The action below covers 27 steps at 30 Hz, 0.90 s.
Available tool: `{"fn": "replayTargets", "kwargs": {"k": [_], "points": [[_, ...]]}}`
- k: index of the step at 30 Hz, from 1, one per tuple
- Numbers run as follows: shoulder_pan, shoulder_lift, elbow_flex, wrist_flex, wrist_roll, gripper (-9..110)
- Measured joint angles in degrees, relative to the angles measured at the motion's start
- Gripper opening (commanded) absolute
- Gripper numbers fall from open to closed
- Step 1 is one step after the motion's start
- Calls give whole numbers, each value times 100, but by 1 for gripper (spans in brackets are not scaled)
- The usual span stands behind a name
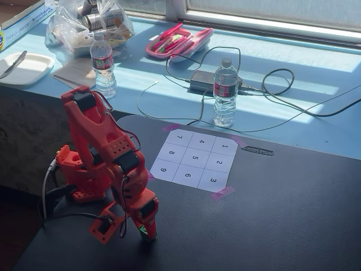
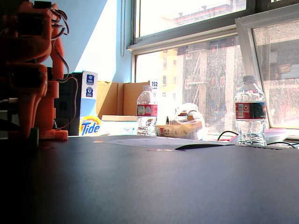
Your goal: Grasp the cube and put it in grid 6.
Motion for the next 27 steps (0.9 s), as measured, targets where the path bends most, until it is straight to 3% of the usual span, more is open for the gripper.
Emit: {"fn": "replayTargets", "kwargs": {"k": [10, 20, 27], "points": [[-835, 1028, -264, 1283, 26, 0], [-2294, 940, -1881, 2813, 79, 0], [-3349, 316, -2531, 3164, 88, 0]]}}
